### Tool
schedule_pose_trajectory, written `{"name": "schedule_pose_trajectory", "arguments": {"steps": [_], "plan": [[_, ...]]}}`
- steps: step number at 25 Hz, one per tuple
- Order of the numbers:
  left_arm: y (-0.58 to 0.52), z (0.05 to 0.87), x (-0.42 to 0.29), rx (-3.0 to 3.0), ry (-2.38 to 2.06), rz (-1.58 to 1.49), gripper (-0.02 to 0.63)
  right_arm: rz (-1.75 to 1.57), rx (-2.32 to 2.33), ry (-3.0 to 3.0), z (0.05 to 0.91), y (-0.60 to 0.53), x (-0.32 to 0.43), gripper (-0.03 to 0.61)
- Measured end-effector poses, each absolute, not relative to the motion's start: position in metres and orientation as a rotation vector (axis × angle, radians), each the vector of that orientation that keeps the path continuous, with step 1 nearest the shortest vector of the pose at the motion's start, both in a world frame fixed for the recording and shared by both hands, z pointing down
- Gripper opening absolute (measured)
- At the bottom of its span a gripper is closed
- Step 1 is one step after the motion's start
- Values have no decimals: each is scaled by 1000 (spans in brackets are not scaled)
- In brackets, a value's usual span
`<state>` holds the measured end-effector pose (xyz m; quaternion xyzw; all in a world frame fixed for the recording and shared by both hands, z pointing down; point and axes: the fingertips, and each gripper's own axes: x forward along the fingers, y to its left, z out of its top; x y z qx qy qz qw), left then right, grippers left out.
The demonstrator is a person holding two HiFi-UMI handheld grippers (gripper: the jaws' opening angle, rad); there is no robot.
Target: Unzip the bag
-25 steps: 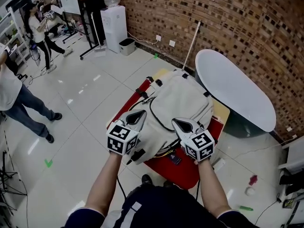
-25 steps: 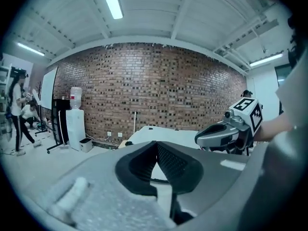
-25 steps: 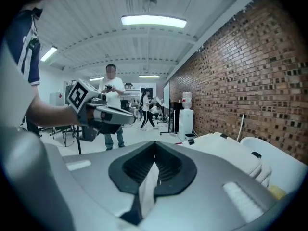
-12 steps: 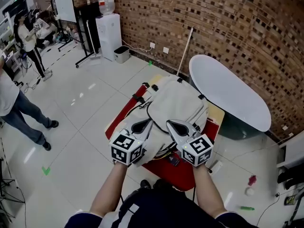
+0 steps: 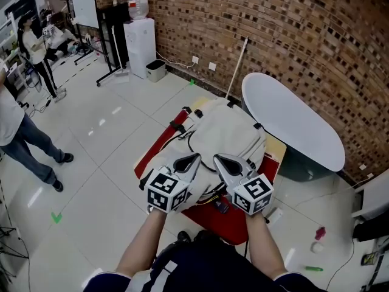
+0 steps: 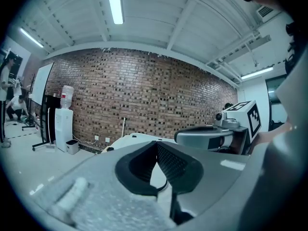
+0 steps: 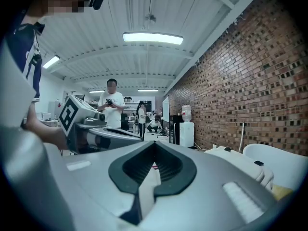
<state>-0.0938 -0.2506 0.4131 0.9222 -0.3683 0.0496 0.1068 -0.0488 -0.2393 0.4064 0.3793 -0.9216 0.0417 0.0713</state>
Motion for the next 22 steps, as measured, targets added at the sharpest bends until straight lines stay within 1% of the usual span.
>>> {"name": "schedule_pose_trajectory", "arguments": {"steps": [22], "plan": [[-255, 415, -90, 2725, -1071, 143, 2, 134, 1151, -2787, 406, -242, -46, 6]]}}
